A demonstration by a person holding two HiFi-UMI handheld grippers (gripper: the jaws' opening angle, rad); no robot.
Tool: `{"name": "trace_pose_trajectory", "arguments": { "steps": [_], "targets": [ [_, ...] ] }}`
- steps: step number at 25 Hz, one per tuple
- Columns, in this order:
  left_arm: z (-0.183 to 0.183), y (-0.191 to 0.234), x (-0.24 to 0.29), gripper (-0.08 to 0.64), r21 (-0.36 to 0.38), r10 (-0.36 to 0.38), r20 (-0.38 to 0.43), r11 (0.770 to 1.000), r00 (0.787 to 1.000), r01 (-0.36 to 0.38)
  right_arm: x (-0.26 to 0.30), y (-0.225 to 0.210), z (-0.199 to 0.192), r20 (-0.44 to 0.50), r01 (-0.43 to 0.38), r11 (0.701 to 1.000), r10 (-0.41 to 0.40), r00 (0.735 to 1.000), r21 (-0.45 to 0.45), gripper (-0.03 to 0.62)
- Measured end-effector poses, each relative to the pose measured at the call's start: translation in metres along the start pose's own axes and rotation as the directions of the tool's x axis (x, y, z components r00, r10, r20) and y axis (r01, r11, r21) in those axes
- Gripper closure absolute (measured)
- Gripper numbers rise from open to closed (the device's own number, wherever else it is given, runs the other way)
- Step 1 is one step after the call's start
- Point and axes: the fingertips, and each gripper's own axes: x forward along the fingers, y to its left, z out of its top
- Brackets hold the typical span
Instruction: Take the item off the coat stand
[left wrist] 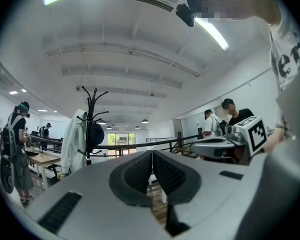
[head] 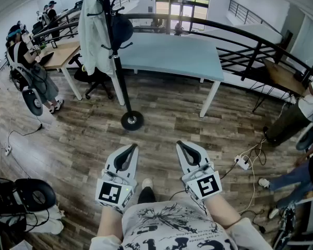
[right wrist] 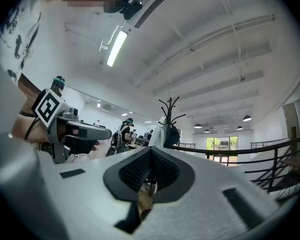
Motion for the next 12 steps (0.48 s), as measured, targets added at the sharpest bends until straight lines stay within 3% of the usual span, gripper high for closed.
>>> {"name": "trace_pose_trajectory", "arguments": {
  "steps": [12],
  "targets": [
    [-0.013, 0.017, 0.004, 0.555, -0.009, 0.001, -0.018, 1.000, 1.000, -0.001, 0.018, 0.003, -0.013, -0.013, -0.002, 1.000, 0.002, 1.000, 0.024, 0.600]
  ]
}}
